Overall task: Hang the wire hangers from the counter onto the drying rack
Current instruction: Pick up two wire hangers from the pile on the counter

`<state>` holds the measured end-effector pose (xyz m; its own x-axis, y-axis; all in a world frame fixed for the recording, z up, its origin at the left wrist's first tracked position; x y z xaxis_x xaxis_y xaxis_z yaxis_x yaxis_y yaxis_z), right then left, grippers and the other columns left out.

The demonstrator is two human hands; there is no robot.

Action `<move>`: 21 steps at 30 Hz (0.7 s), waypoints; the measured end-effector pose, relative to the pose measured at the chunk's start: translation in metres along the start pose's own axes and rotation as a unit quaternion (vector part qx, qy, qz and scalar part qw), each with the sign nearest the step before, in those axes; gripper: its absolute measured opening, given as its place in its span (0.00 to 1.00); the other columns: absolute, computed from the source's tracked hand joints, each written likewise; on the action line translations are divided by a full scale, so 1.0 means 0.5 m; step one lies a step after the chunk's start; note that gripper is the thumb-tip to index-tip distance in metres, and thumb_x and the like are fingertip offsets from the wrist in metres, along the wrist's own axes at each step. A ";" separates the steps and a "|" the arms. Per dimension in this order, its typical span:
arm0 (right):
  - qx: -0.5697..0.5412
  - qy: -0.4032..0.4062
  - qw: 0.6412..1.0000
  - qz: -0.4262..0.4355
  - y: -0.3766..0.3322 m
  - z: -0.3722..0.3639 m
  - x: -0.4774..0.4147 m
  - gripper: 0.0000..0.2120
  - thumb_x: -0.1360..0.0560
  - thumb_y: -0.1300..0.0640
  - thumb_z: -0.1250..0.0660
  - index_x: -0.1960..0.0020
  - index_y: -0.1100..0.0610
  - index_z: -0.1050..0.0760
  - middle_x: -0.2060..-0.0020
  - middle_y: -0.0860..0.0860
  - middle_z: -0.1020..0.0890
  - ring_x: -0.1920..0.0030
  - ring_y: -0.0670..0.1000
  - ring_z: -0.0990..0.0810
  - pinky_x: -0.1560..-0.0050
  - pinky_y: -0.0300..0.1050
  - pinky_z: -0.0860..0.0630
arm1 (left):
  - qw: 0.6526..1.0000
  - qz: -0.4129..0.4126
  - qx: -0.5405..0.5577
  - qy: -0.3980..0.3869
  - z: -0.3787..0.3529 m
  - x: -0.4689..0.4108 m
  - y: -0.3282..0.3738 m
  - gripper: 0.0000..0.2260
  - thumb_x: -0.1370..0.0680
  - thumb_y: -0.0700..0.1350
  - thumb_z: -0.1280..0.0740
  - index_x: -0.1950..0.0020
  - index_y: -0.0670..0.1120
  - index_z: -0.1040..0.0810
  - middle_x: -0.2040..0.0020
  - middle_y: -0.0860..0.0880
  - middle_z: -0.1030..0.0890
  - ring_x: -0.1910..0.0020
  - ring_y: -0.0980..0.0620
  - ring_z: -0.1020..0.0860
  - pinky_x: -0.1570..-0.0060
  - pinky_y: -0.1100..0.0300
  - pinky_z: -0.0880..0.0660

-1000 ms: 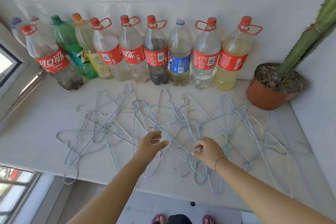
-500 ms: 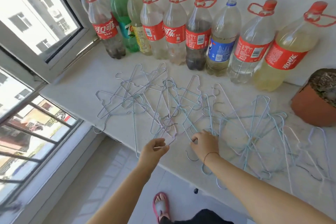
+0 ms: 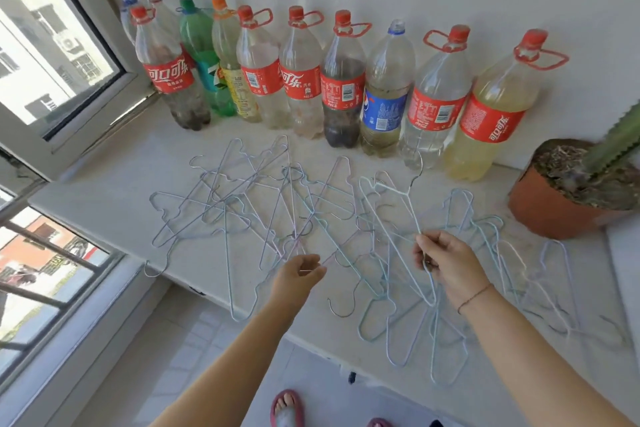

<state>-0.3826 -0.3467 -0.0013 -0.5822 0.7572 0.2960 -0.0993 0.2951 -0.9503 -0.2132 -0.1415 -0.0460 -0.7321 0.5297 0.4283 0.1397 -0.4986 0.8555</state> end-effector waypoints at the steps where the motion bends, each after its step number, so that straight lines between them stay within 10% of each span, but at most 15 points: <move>1: 0.005 0.002 1.000 0.001 0.002 0.024 0.006 0.07 0.25 0.66 0.37 0.61 0.61 0.25 0.74 0.49 0.21 0.73 0.47 0.26 0.67 0.42 0.31 | 1.000 -0.006 -0.012 -0.013 -0.022 -0.007 0.004 0.10 0.25 0.46 0.30 0.45 0.49 0.22 0.53 0.52 0.19 0.54 0.55 0.22 0.58 0.68 0.28; 6: -0.009 0.043 0.999 0.000 0.017 0.107 0.036 0.07 0.25 0.68 0.38 0.61 0.62 0.25 0.74 0.50 0.21 0.73 0.47 0.26 0.69 0.37 0.30 | 0.996 -0.006 -0.070 -0.053 -0.118 -0.021 0.008 0.12 0.27 0.46 0.29 0.45 0.47 0.21 0.54 0.52 0.19 0.54 0.54 0.22 0.49 0.63 0.29; 21: 0.019 0.048 0.999 0.006 0.017 0.161 0.048 0.08 0.25 0.65 0.36 0.62 0.60 0.25 0.73 0.49 0.20 0.73 0.44 0.26 0.65 0.39 0.31 | 0.968 0.206 0.144 -0.012 -0.162 -0.062 -0.005 0.09 0.26 0.30 0.34 0.65 0.40 0.27 0.73 0.43 0.24 0.82 0.55 0.25 0.79 0.66 0.27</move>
<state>-0.4622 -0.3730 -0.0098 -0.5031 0.8137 0.2912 -0.1249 0.2650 -0.9561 -0.2450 -0.2120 -0.0851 -0.5584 0.3444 0.7547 0.5998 -0.4608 0.6541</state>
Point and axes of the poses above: each hand's wrist, its own x-axis away from the middle knuckle, its own z-axis out of the back of the hand, y = z × x, the point moved 5 cm from there along -x, towards the middle knuckle
